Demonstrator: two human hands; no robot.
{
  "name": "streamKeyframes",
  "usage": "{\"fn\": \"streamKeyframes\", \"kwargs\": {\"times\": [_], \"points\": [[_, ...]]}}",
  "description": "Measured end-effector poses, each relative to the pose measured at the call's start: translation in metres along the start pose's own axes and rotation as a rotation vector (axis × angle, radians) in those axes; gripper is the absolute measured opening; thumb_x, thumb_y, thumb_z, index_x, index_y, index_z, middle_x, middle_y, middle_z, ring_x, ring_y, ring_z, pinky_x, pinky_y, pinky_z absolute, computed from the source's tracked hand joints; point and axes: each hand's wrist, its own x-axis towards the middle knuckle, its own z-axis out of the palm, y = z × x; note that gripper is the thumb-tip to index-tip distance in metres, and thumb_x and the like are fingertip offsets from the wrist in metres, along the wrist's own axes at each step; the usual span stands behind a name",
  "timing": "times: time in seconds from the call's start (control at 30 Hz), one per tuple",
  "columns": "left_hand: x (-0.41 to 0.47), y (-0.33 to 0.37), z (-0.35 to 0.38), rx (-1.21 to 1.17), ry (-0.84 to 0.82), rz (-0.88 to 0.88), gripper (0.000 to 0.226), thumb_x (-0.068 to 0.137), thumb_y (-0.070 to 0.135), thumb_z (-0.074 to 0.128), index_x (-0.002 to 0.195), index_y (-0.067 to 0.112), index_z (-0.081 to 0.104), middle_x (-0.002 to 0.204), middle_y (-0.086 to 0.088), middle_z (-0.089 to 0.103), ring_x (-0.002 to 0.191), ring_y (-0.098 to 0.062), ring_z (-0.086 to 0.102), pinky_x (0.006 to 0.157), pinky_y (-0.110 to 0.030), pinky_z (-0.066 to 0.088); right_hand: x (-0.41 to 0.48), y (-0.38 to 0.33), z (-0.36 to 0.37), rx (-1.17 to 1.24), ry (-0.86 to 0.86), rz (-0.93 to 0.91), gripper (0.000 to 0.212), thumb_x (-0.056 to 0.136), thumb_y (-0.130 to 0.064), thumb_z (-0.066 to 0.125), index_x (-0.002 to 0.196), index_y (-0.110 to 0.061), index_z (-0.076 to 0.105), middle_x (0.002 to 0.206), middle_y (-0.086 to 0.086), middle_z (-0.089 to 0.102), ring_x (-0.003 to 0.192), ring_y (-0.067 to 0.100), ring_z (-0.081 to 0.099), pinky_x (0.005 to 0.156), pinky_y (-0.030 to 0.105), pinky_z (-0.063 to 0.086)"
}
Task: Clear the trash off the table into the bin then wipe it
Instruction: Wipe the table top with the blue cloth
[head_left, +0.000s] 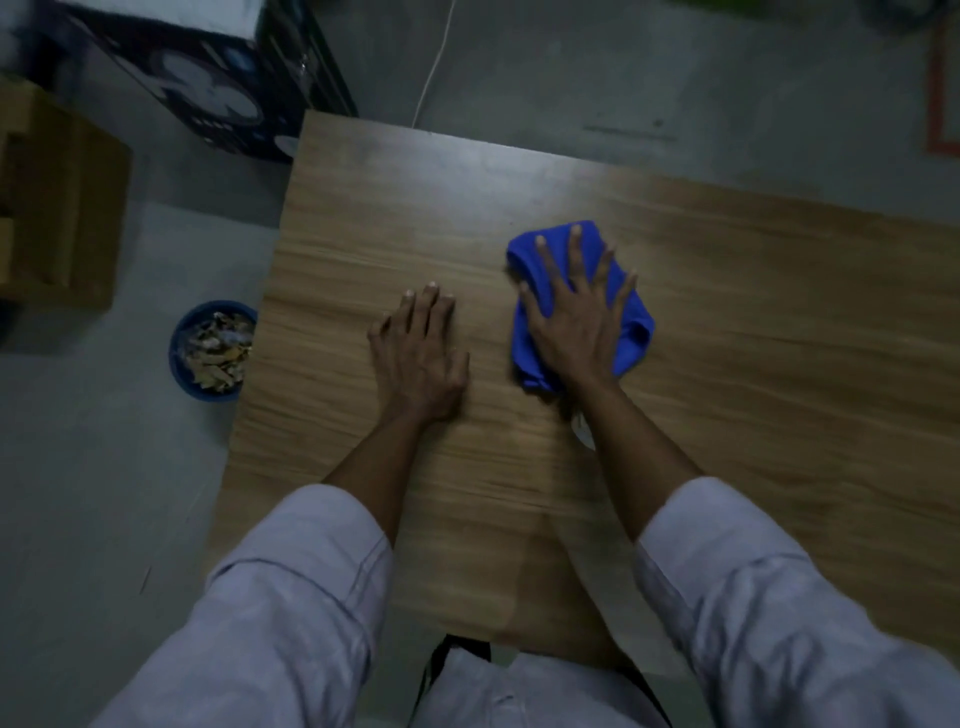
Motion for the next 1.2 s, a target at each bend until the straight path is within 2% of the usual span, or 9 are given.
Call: {"fn": "streamKeyframes", "kwargs": {"times": [0.13,0.23,0.37,0.47,0.67,0.8,0.93,1.07,1.2], "points": [[0.047,0.002,-0.012,0.026,0.093,-0.024,0.037,0.083,0.038,0.048,0.114,0.020,0.056,0.125,-0.007,0.055,0.107,-0.034,0.050,0.091,-0.049,0.036,0.048,-0.024,-0.001,0.041,0.041,-0.024,0.064,0.102,-0.059,0.033,0.162,-0.040,0.019,0.172,0.001,0.009,0.157,0.041,0.005,0.126,0.057,0.005],[0.082,0.002,-0.001,-0.019,0.162,-0.015,0.053,0.088,0.034,0.048,0.137,0.015,0.052,0.141,-0.009,0.053,0.125,-0.031,0.045,0.105,-0.048,0.032,0.056,-0.047,0.011,0.063,0.047,-0.142,0.065,0.101,-0.057,0.036,0.162,-0.039,0.021,0.172,0.001,0.010,0.157,0.040,0.004,0.127,0.054,0.005],[0.095,-0.001,0.010,-0.095,0.101,0.038,0.068,0.091,0.028,0.040,0.157,0.012,0.032,0.166,-0.007,0.027,0.154,-0.026,0.021,0.125,-0.045,0.013,0.015,-0.046,0.021,0.059,0.039,-0.235,0.067,0.100,-0.058,0.037,0.162,-0.039,0.018,0.173,-0.001,0.007,0.158,0.038,0.000,0.127,0.055,0.005],[0.094,-0.001,0.012,-0.058,0.091,0.070,0.072,0.090,0.028,0.036,0.160,0.011,0.026,0.168,-0.008,0.021,0.156,-0.026,0.015,0.126,-0.046,0.011,0.000,-0.026,0.017,0.044,0.066,-0.136,0.068,0.100,-0.061,0.036,0.162,-0.039,0.018,0.173,-0.001,0.007,0.158,0.039,0.001,0.126,0.058,0.005],[0.096,0.000,0.013,-0.103,0.114,0.062,0.073,0.090,0.027,0.038,0.160,0.012,0.024,0.169,-0.007,0.019,0.157,-0.025,0.011,0.126,-0.046,0.012,0.089,-0.013,0.000,0.035,0.082,0.022,0.068,0.101,-0.061,0.029,0.163,-0.037,0.015,0.173,0.001,0.005,0.157,0.042,0.004,0.126,0.057,0.008],[0.098,-0.005,0.015,-0.121,0.124,0.058,0.072,0.090,0.028,0.039,0.159,0.011,0.029,0.167,-0.007,0.023,0.156,-0.026,0.015,0.126,-0.046,0.013,0.111,-0.049,0.007,0.035,0.037,-0.186,0.065,0.102,-0.057,0.031,0.162,-0.037,0.019,0.172,0.001,0.009,0.157,0.040,0.004,0.127,0.054,0.003],[0.096,-0.002,0.010,-0.174,0.119,0.032,0.067,0.092,0.026,0.038,0.156,0.006,0.035,0.165,-0.012,0.029,0.154,-0.027,0.021,0.126,-0.046,0.014,0.066,-0.055,0.007,0.095,-0.021,-0.391,0.064,0.102,-0.052,0.033,0.162,-0.033,0.022,0.171,-0.001,0.016,0.158,0.033,0.008,0.127,0.053,0.007],[0.094,0.000,0.005,-0.126,0.088,0.042,0.071,0.090,0.027,0.039,0.159,0.011,0.029,0.167,-0.008,0.023,0.156,-0.025,0.015,0.126,-0.045,0.013,0.034,-0.005,-0.013,0.126,0.112,-0.169,0.066,0.099,-0.044,0.039,0.162,-0.029,0.025,0.169,-0.003,0.019,0.157,0.034,0.016,0.126,0.057,0.009],[0.096,0.003,0.005,-0.129,0.104,0.039,0.072,0.090,0.025,0.041,0.159,0.012,0.028,0.168,-0.006,0.022,0.156,-0.024,0.014,0.127,-0.044,0.012,0.062,0.018,-0.014,0.016,0.107,0.098,0.066,0.103,-0.055,0.031,0.163,-0.029,0.020,0.172,0.005,0.014,0.157,0.038,0.010,0.125,0.061,0.009]]}}
